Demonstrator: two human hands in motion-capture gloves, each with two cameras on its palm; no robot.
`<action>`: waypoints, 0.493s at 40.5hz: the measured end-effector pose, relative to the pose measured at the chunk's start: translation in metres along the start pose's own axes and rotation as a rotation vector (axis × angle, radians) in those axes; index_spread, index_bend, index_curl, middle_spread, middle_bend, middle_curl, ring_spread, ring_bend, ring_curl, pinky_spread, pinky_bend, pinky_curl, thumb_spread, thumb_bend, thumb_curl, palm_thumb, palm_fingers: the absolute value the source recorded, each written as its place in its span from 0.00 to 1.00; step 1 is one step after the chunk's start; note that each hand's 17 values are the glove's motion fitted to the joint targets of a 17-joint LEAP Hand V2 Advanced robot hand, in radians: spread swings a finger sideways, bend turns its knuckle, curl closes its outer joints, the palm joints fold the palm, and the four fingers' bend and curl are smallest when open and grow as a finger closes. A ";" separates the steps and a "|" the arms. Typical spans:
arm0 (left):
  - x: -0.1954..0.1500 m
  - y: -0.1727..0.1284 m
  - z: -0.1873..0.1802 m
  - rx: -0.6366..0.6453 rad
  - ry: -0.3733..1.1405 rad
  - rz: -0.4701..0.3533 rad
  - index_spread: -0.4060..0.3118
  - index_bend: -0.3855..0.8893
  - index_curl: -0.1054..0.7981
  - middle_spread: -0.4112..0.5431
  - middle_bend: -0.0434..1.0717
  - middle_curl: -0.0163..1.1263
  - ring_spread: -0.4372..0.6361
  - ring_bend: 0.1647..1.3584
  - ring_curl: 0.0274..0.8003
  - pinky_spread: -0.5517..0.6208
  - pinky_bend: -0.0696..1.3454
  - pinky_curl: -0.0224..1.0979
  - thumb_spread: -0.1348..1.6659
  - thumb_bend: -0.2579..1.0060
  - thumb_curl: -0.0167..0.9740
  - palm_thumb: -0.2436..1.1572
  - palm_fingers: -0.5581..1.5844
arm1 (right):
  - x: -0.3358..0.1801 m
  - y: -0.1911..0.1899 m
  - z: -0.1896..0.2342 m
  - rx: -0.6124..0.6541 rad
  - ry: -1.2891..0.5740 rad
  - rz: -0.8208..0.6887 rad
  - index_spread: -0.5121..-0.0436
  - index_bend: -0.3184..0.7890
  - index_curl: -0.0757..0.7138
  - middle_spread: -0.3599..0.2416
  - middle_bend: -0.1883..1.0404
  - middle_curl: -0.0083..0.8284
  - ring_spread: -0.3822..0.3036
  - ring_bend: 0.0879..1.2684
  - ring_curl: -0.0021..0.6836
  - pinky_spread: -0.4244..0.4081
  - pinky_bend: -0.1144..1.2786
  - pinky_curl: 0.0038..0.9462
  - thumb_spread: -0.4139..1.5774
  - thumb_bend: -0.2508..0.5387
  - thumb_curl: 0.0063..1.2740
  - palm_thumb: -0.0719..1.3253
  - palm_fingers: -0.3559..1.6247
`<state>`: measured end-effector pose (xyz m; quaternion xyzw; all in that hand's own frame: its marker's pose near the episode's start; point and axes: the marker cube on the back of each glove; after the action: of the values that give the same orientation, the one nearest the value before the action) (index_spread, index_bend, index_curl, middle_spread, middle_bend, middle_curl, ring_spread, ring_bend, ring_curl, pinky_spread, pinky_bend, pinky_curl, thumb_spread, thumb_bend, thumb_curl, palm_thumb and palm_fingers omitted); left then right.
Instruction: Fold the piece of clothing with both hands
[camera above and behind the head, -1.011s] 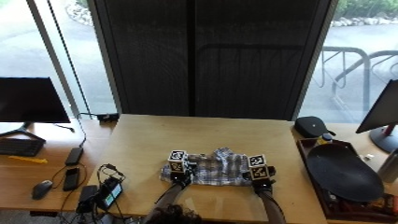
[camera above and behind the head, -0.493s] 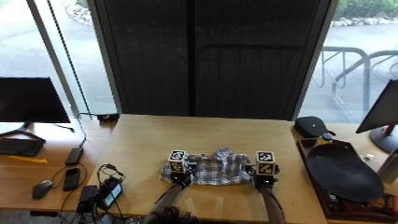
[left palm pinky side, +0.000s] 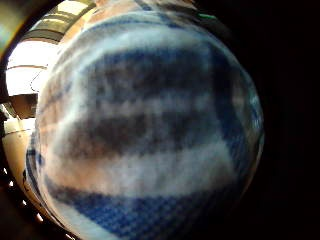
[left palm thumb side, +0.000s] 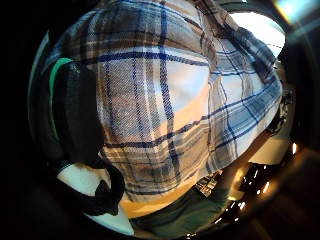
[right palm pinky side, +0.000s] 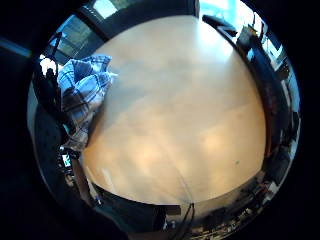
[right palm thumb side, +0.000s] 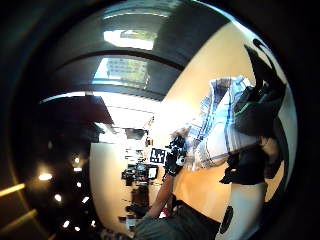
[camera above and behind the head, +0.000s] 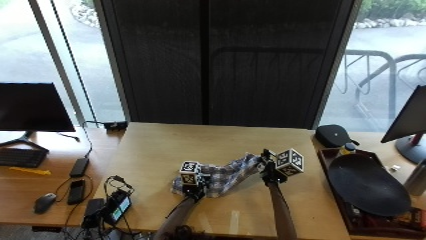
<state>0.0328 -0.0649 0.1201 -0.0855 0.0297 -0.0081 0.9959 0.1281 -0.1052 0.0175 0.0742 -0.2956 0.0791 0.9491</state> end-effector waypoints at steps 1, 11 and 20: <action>0.001 -0.003 0.000 0.024 0.019 0.026 0.39 0.45 0.61 0.49 0.19 0.31 0.74 0.18 0.38 0.77 0.31 0.40 0.96 0.23 0.20 0.34 0.39 | -0.010 -0.003 0.002 0.001 0.006 -0.028 0.43 0.45 0.58 0.24 0.31 0.49 0.16 0.36 0.65 0.12 0.51 0.37 0.51 0.28 0.49 0.80 0.78; -0.004 -0.012 -0.005 0.148 0.236 0.074 0.38 0.44 0.61 0.48 0.19 0.31 0.73 0.19 0.38 0.77 0.31 0.40 0.96 0.23 0.20 0.33 0.39 | -0.113 -0.017 0.032 0.003 0.135 -0.253 0.45 0.44 0.60 0.25 0.30 0.51 0.17 0.34 0.67 0.12 0.50 0.38 0.49 0.29 0.51 0.81 0.78; -0.021 -0.004 -0.039 0.334 0.781 0.147 0.41 0.42 0.57 0.48 0.22 0.33 0.71 0.23 0.39 0.75 0.31 0.39 0.97 0.26 0.20 0.34 0.43 | -0.200 -0.007 0.082 -0.023 0.244 -0.528 0.44 0.46 0.63 0.24 0.29 0.50 0.15 0.32 0.66 0.14 0.49 0.38 0.58 0.31 0.50 0.85 0.79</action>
<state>0.0091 -0.0748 0.0833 0.0888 0.4088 0.0265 0.9079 -0.0782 -0.1492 -0.0314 0.1278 -0.1505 -0.1659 0.9662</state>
